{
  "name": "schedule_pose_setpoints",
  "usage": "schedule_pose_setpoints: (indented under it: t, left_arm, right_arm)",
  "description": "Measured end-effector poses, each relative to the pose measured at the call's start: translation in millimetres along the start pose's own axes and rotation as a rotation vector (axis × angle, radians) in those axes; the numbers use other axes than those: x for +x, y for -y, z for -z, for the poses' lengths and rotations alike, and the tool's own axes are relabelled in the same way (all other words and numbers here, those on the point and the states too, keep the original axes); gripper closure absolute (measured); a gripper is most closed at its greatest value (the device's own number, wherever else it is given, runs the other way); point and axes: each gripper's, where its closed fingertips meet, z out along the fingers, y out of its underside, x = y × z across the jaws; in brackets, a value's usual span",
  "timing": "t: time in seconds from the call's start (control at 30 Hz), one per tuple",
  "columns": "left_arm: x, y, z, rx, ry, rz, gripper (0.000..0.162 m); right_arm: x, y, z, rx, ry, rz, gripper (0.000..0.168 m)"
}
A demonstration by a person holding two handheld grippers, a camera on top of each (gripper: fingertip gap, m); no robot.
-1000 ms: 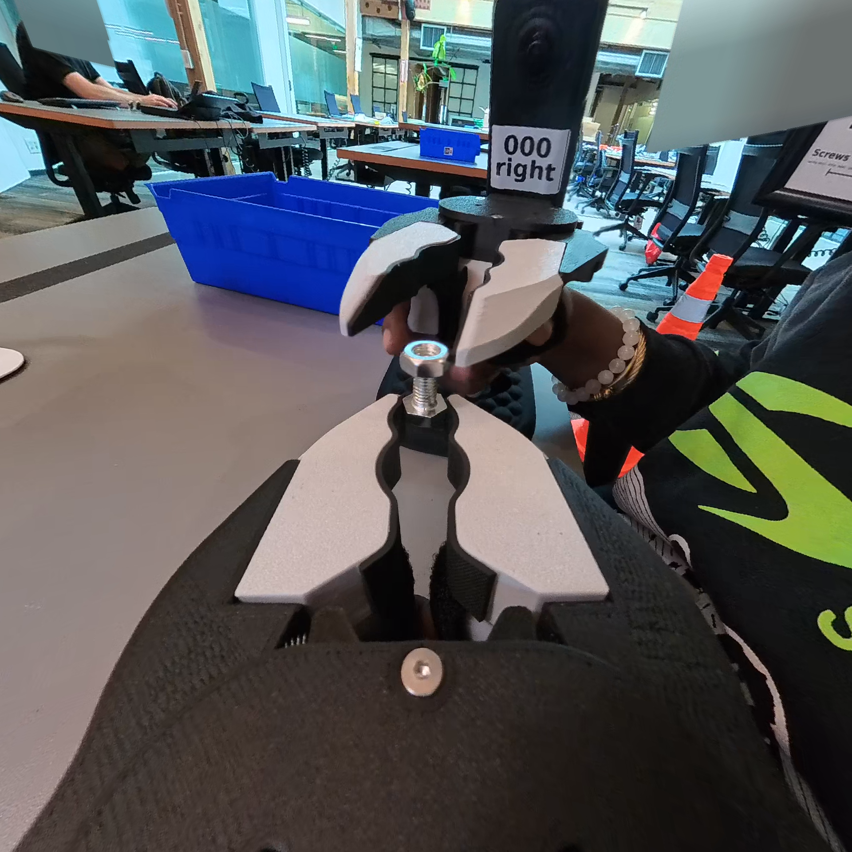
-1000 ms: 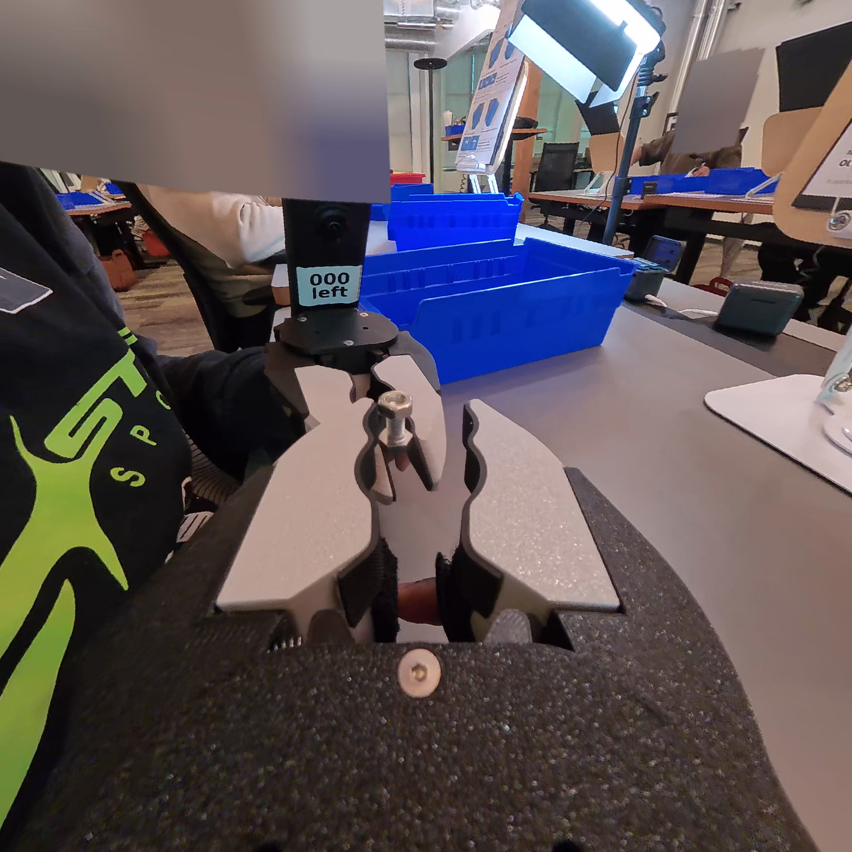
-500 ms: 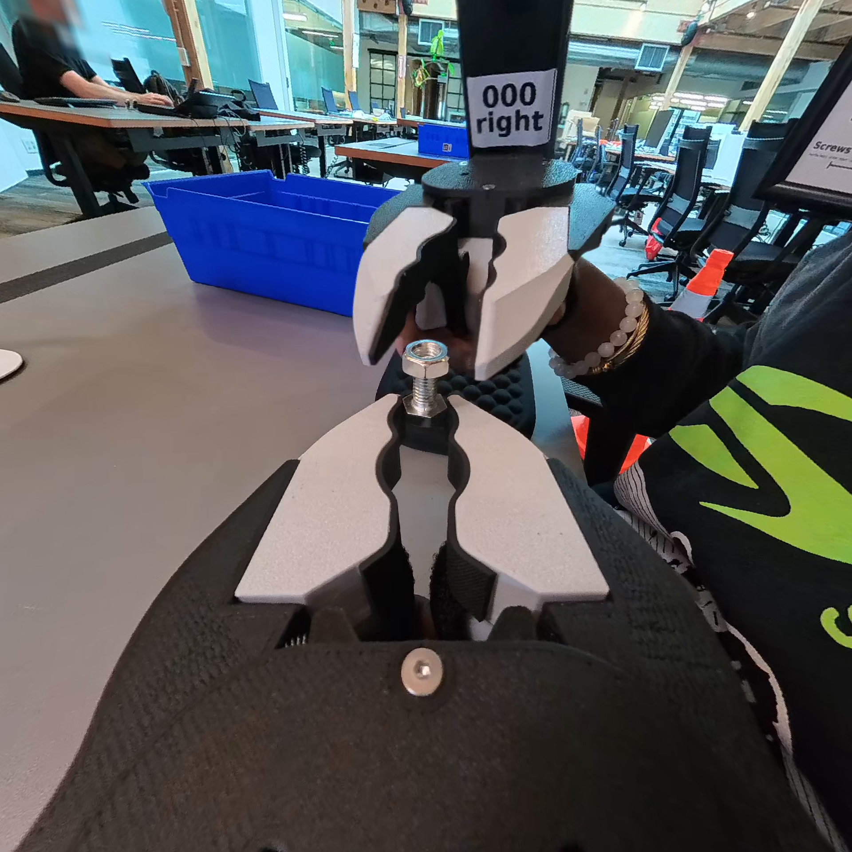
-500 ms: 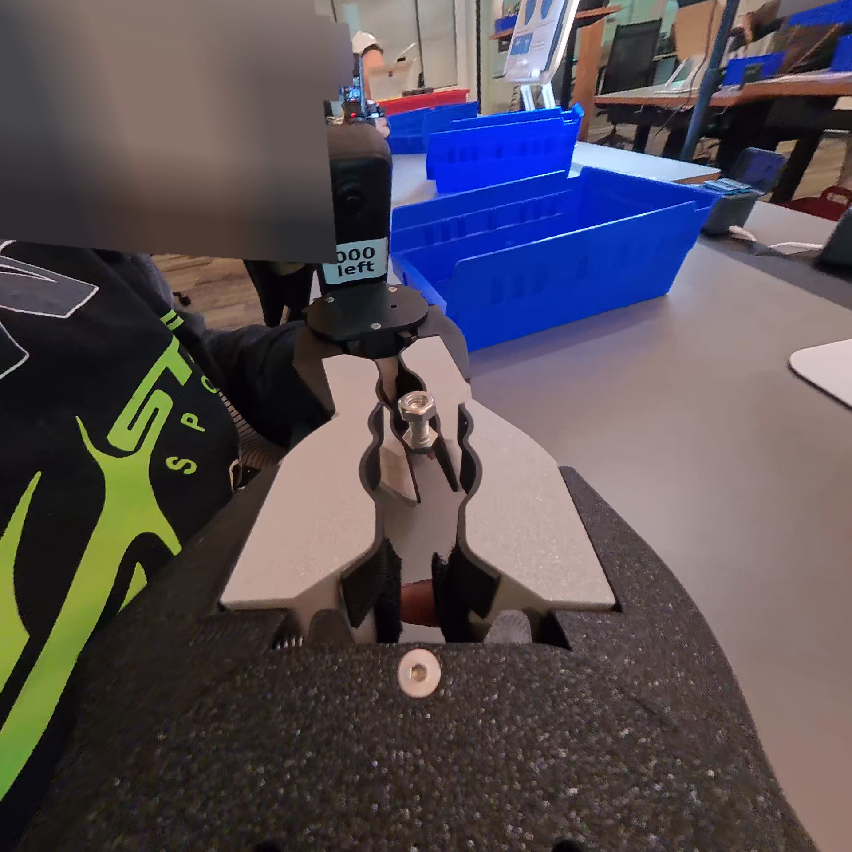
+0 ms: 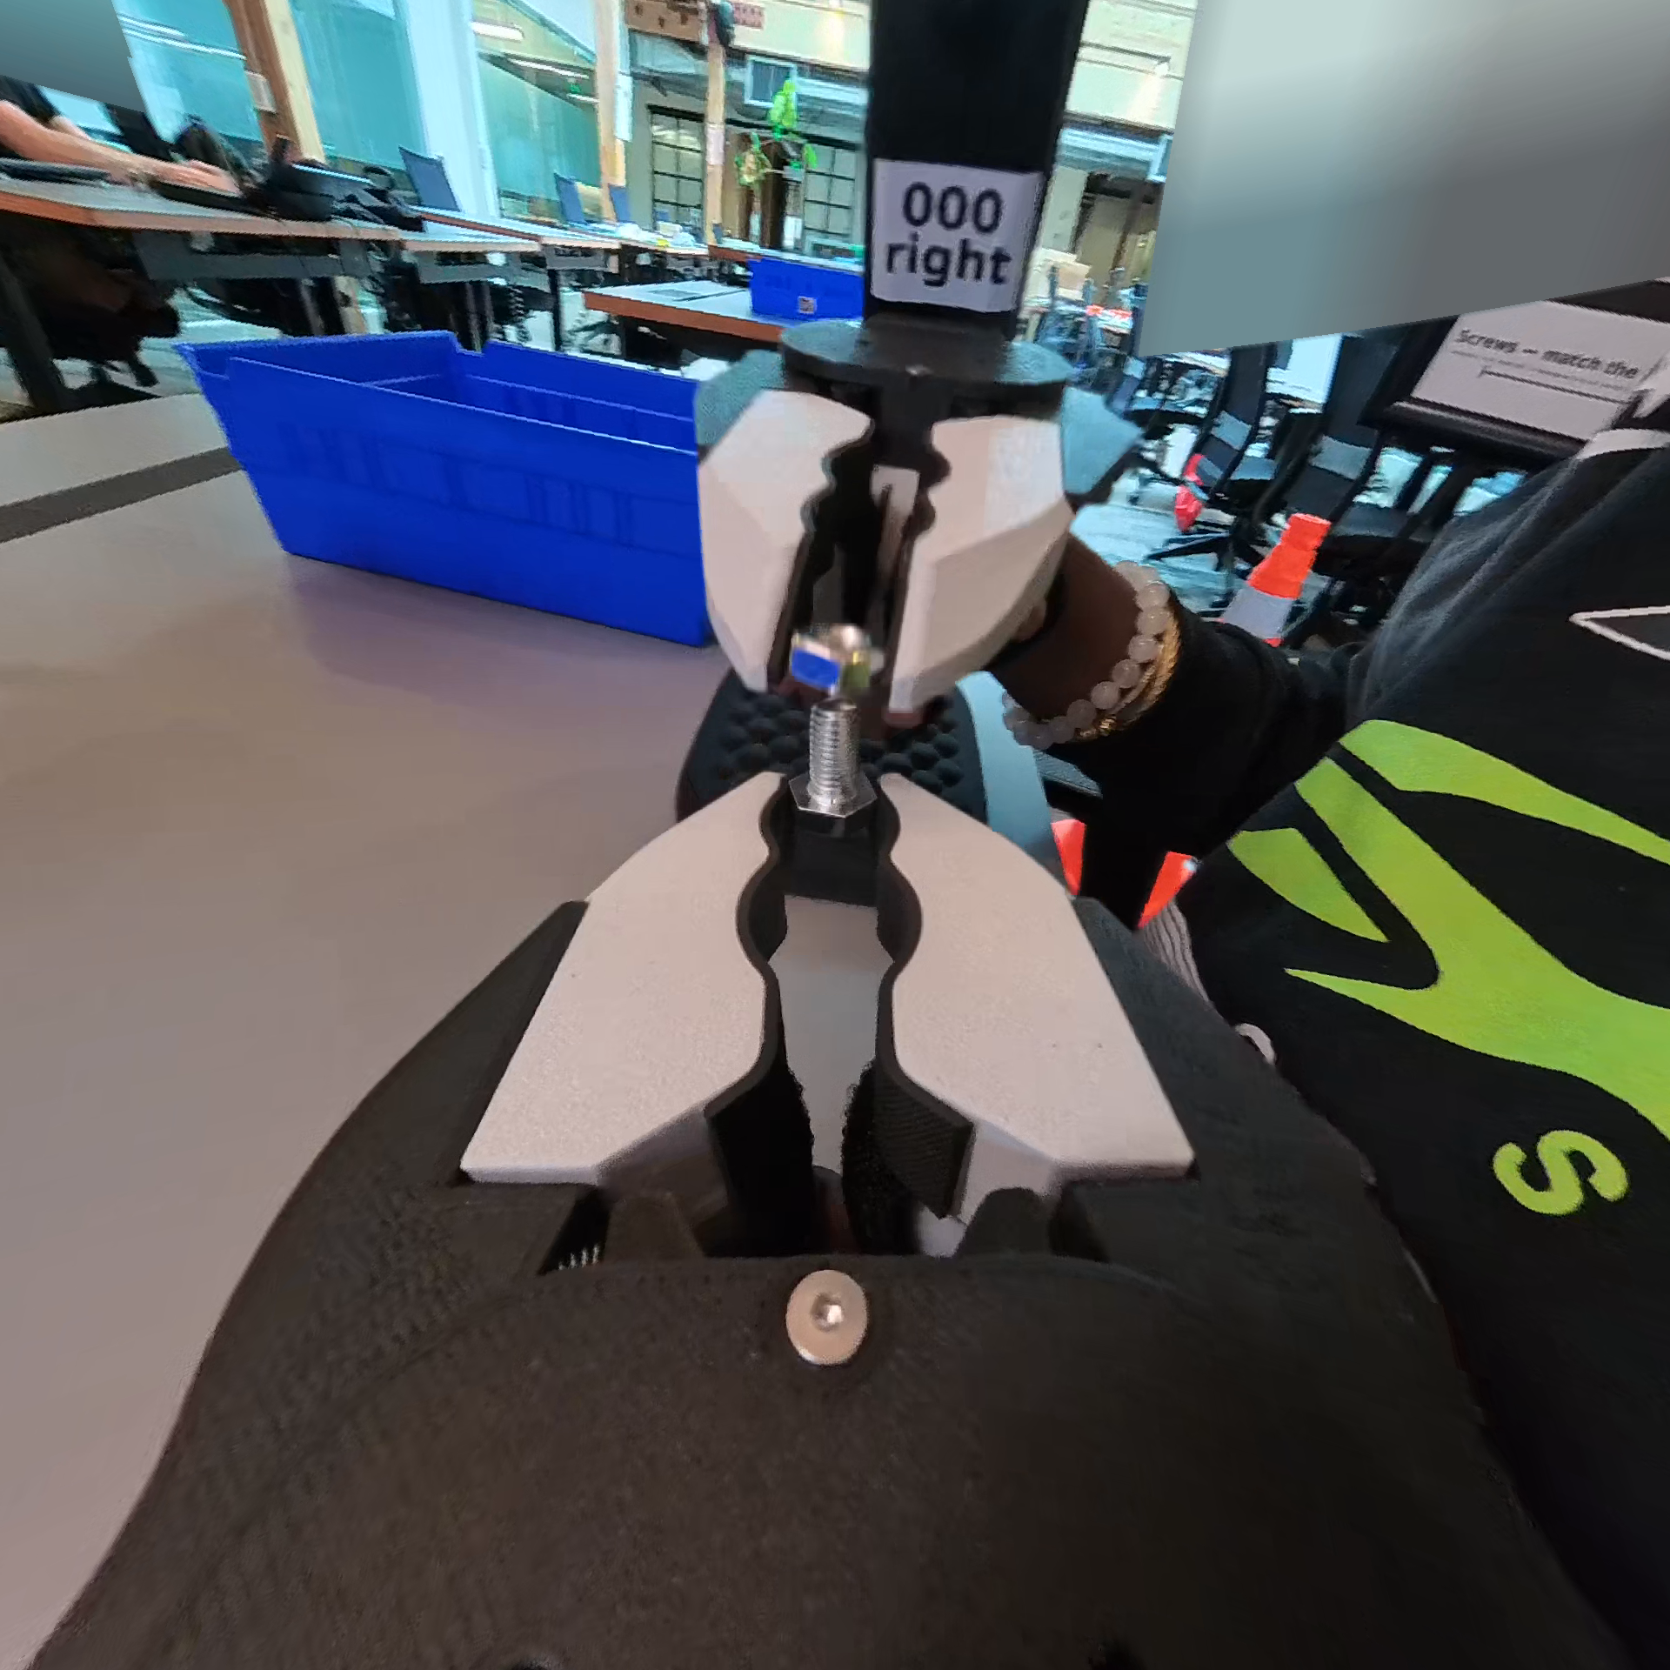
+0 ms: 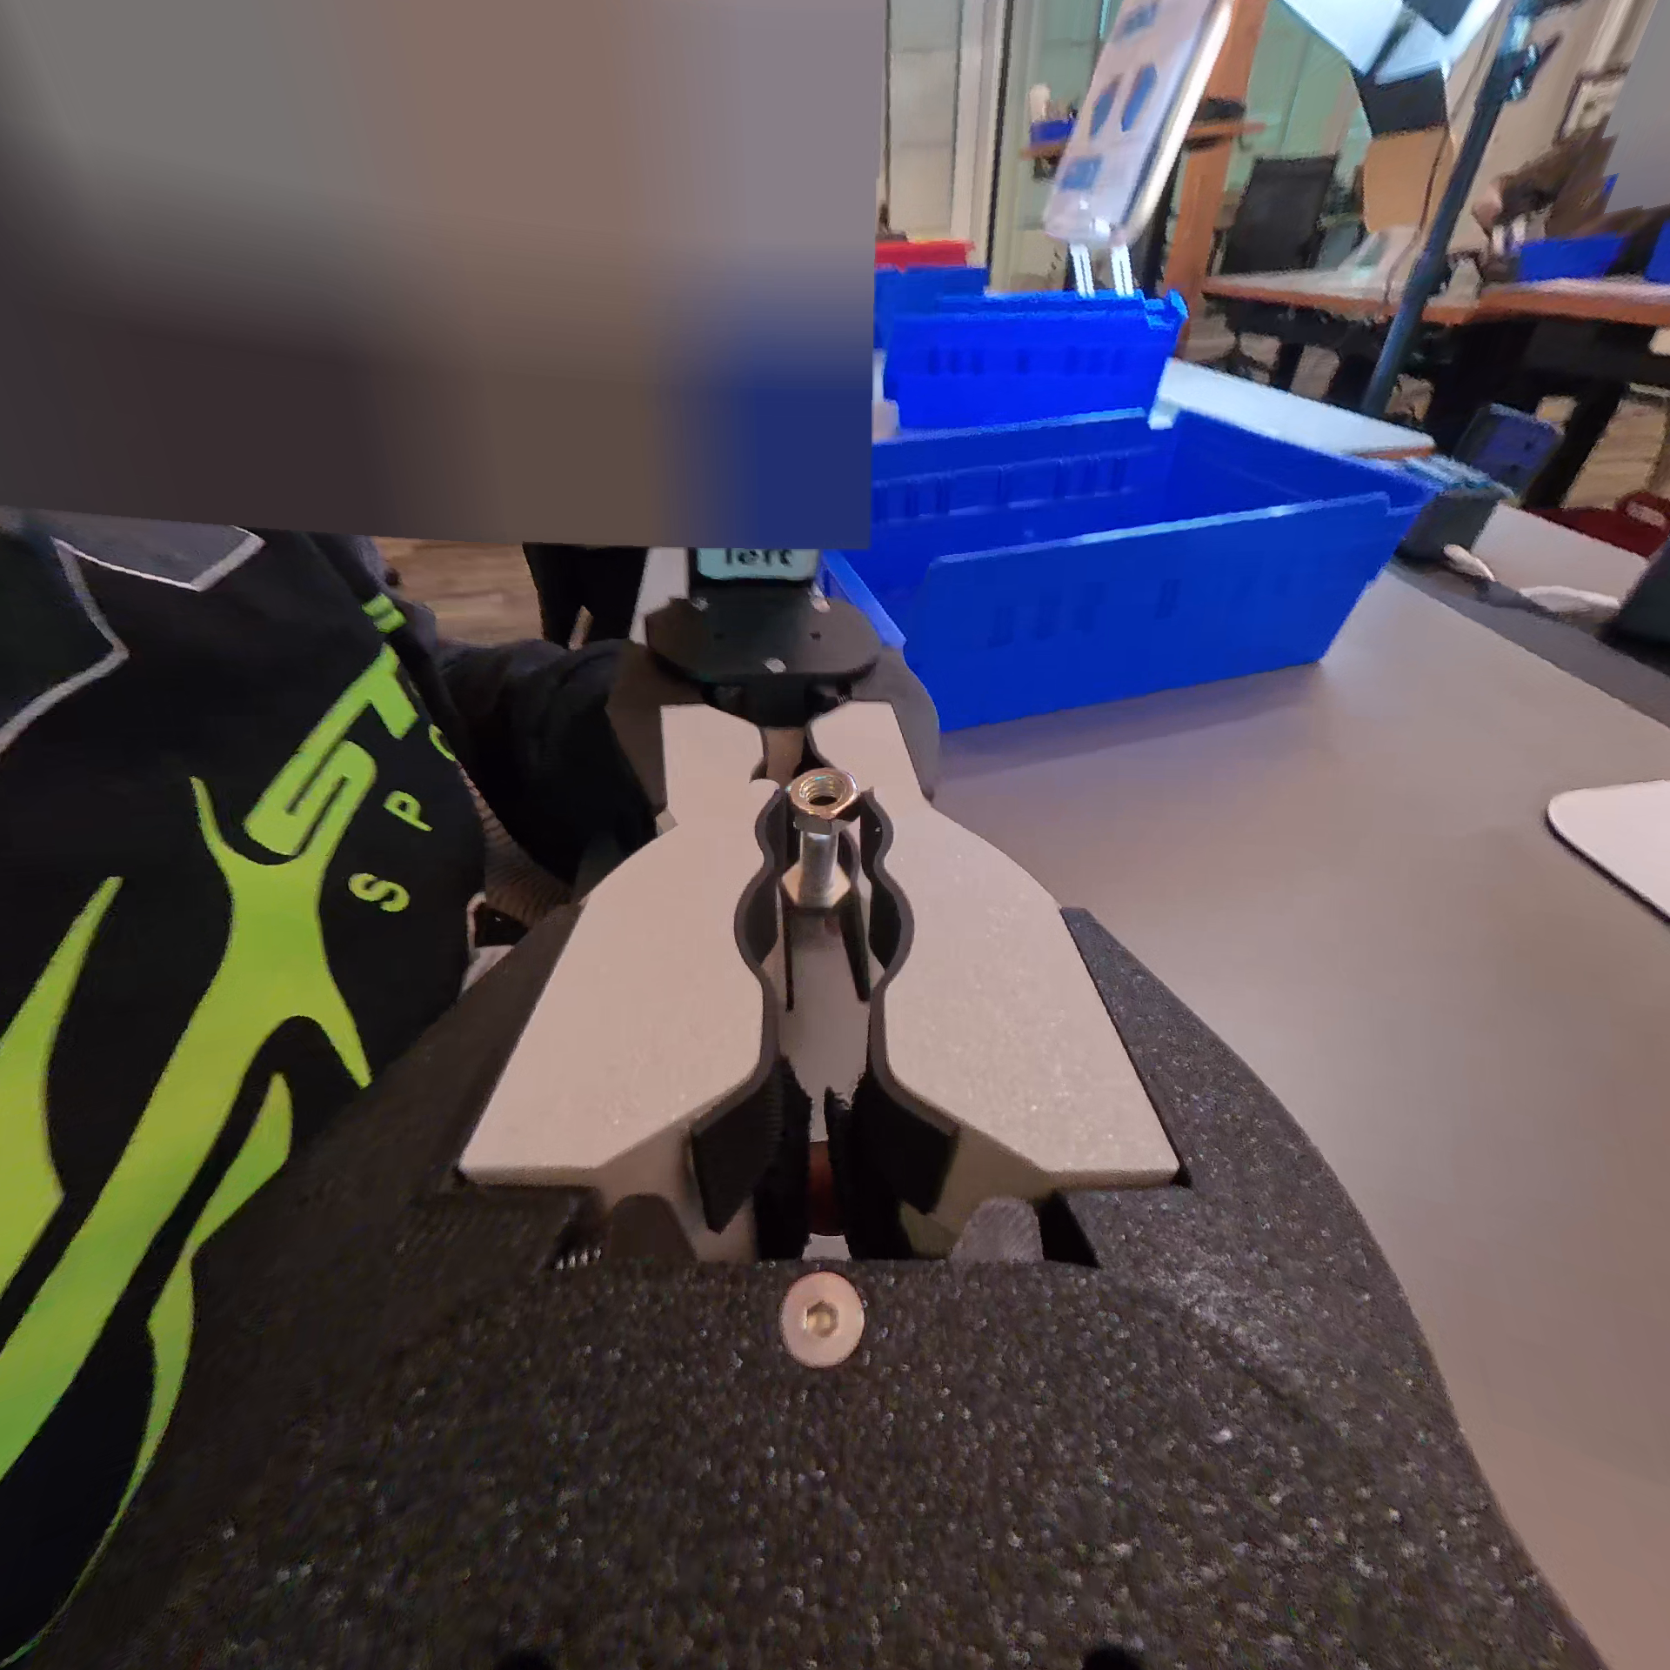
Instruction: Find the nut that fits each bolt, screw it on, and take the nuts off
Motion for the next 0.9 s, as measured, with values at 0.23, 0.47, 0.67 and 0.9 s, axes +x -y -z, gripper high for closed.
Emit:
schedule_pose_setpoints:
  t: [0.23,0.47,0.67,0.9]
  left_arm:
    - [15.5,-1.3,-2.0,-0.009,-0.088,-0.020,0.147]
    - [4.4,5.6,1.3,0.032,-0.018,-0.011,0.147]
    - [-3.3,11.3,4.8,0.069,0.033,-0.012,0.147]
    - [-7.3,12.6,6.4,0.082,0.054,-0.008,0.147]
  right_arm:
    - [5.7,21.7,25.8,0.074,-0.026,0.007,0.153]
    - [101.3,22.7,155.5,-0.095,-0.636,-0.020,0.153]
    - [169.3,-28.4,293.4,-0.304,-1.046,-0.262,0.153]
    - [199.4,-119.6,356.1,-0.619,-1.236,-0.579,0.152]
